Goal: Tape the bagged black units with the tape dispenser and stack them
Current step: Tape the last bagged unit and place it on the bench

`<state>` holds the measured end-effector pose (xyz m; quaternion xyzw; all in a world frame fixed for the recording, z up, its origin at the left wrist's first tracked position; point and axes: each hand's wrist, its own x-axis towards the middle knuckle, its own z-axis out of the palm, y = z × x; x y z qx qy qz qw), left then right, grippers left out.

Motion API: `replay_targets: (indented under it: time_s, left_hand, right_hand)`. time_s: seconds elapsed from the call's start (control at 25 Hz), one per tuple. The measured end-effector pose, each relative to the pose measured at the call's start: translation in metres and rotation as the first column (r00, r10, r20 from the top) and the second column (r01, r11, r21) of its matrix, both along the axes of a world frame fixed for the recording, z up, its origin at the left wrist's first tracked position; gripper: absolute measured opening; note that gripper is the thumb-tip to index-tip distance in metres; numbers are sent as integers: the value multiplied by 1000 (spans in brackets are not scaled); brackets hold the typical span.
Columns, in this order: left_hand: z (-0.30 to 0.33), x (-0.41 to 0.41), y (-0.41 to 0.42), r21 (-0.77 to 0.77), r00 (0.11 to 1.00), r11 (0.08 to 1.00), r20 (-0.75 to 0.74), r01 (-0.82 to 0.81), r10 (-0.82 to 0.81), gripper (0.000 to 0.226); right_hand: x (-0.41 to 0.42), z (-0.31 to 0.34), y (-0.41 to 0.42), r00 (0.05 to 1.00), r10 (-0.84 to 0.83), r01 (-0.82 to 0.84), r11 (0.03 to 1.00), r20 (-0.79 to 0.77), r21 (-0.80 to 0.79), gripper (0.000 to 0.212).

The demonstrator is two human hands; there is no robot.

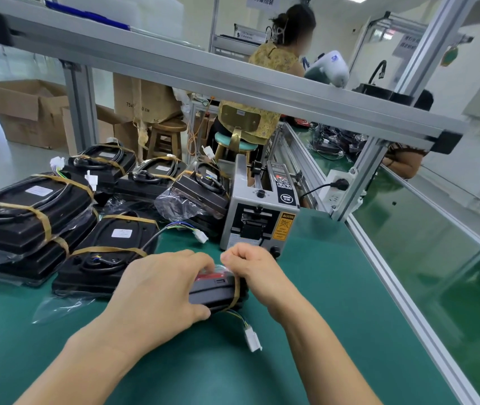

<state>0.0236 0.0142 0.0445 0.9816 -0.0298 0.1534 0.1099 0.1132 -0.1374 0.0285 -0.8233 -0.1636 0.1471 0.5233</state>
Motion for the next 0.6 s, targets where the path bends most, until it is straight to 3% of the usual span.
replay_targets:
  time_s: [0.12,0.24,0.4,0.6]
  left_hand:
    - [-3,-6,-4,-5,1000,1000,14,-20,20,59]
    - [-6,-14,-5,-68,999,997,33,-35,37,58]
    - [-5,-17,-7,-16,1000,1000,4,22,-22,66]
    - [-13,-12,-12,74,994,997,106,-8,0,69]
  right_hand:
    - [0,-27,-12,957,-277,289,941,-91,174,27]
    - [17,-33,-18,814,-545,579,786,-199,218,18]
    - [43,-17,-8,711,-668,702,660,-219,269,24]
    - [68,-10,9,642,-724,764,578,-251,285,21]
